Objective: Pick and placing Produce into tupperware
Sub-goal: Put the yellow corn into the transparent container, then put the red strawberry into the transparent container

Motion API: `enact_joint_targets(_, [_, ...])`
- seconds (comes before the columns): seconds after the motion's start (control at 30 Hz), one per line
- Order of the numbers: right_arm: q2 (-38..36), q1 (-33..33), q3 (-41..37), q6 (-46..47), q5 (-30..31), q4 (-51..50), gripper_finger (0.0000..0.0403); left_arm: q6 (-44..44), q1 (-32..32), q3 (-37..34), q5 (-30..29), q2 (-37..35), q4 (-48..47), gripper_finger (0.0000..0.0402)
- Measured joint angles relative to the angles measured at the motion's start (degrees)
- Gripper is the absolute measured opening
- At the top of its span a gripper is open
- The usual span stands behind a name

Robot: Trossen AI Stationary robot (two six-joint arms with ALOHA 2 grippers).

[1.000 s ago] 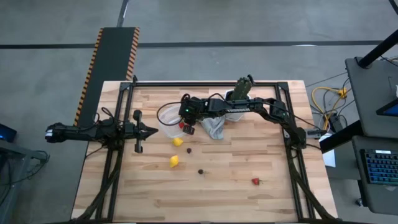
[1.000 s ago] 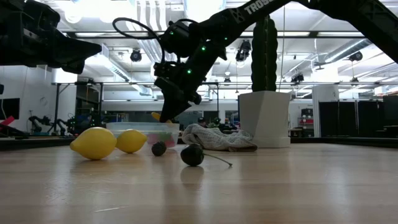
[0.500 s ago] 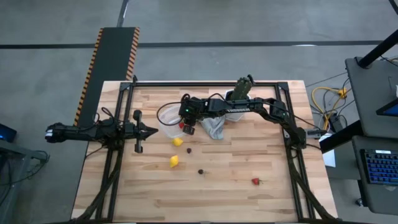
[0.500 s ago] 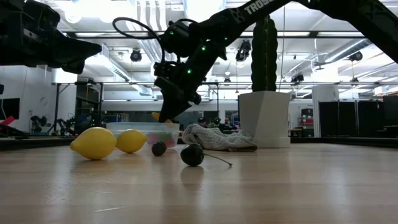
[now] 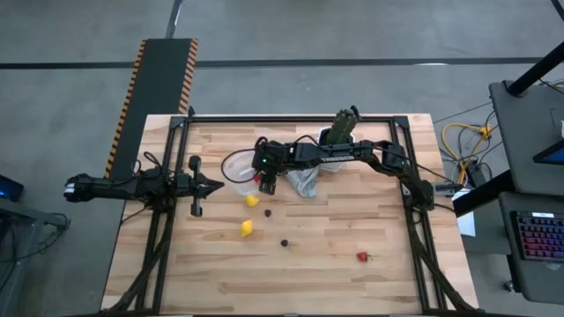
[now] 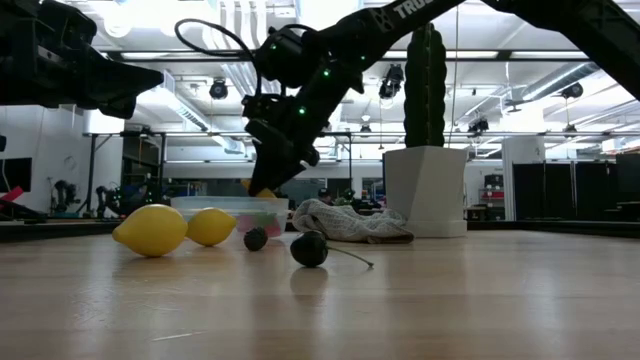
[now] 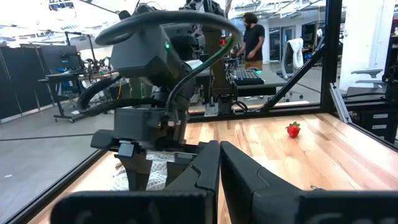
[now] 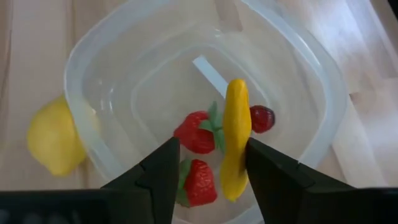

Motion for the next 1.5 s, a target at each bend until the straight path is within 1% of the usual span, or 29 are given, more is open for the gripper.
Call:
enact_joint_targets(0.23, [-0.17,0.29,0.01,-1.92,0.18,0.15,0.0188,-0.01,0.0,0.0,0.01,-0.01,0.0,0.0])
enact_joint_targets(0.4, [-0.23,0.85,0.05,-5.27,0.16,0.57,0.0203,-0.01,-0.01,0.0,0.01,0.0,0.0,0.0])
enact_joint_targets(0.6, [-0.23,1.36,0.08,-9.47,1.19,0.6,0.0205,-0.01,0.0,0.0,0.0,0.0,0.0,0.0])
enact_joint_targets(0.7, [-0.25,2.04,0.1,-12.47,3.0,0.61,0.0205,-0.01,-0.01,0.0,0.01,0.0,0.0,0.0])
enact_joint_targets(0.87, [-0.25,4.25,0.1,-18.17,12.09,1.02,0.0206,0.0,-0.01,0.0,0.0,0.0,0.0,0.0])
enact_joint_targets(0.93, [-0.25,4.7,0.1,-19.74,13.92,1.67,0.0206,0.0,-0.01,0.0,0.0,0.0,0.0,0.0])
enact_joint_targets(1.2, [-0.54,4.59,0.12,-19.54,14.29,1.51,0.0206,0.0,0.0,0.0,0.0,0.0,-0.02,0.0])
enact_joint_targets(1.33, [-2.48,5.22,0.12,-15.56,13.63,-0.66,0.0206,0.0,-0.02,0.0,0.0,0.0,-0.02,0.0])
enact_joint_targets(1.43, [-4.95,5.74,0.14,-13.82,12.14,-3.67,0.0206,0.0,0.0,0.0,0.02,0.02,-0.04,0.0])
enact_joint_targets(1.5, [-6.8,6.13,0.12,-13.51,9.83,-6.29,0.0205,0.0,-0.02,0.0,0.02,0.03,-0.09,0.0])
